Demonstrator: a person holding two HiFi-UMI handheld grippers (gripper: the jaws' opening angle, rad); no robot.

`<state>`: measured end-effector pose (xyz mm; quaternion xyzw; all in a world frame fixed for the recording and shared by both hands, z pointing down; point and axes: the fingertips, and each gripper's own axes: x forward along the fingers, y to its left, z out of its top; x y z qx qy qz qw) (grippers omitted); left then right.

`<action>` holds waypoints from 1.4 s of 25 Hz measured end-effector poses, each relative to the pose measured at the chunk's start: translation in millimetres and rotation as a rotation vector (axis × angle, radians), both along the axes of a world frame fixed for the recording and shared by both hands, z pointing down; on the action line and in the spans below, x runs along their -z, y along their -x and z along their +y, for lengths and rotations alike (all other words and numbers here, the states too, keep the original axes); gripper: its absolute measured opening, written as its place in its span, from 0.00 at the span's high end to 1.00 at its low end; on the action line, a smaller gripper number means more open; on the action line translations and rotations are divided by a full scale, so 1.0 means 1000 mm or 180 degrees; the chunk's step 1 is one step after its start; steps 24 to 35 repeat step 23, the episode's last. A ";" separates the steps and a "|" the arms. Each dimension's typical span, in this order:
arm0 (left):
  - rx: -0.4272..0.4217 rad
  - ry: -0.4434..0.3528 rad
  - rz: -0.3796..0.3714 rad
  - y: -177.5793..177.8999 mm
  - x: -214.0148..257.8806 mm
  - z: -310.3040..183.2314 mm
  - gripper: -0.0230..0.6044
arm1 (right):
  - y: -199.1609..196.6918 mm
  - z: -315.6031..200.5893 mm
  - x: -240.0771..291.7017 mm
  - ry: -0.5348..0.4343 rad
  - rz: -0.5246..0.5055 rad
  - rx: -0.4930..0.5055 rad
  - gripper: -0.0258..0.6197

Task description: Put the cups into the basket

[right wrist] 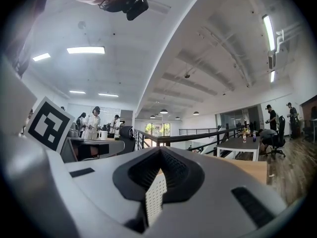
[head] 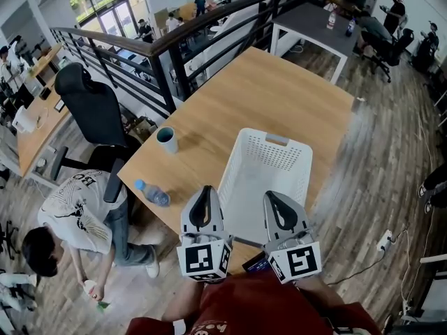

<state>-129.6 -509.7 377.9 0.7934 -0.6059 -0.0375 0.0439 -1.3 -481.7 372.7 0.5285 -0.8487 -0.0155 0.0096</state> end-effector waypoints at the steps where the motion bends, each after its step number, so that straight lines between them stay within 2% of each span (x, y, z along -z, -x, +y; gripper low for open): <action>1: -0.0002 -0.0002 0.0001 0.000 0.000 0.000 0.93 | -0.001 0.000 0.000 0.0003 0.0000 -0.0010 0.95; 35: 0.0013 -0.0015 0.0030 0.002 0.003 0.001 0.93 | -0.010 -0.004 0.006 0.0001 -0.0090 -0.0070 0.95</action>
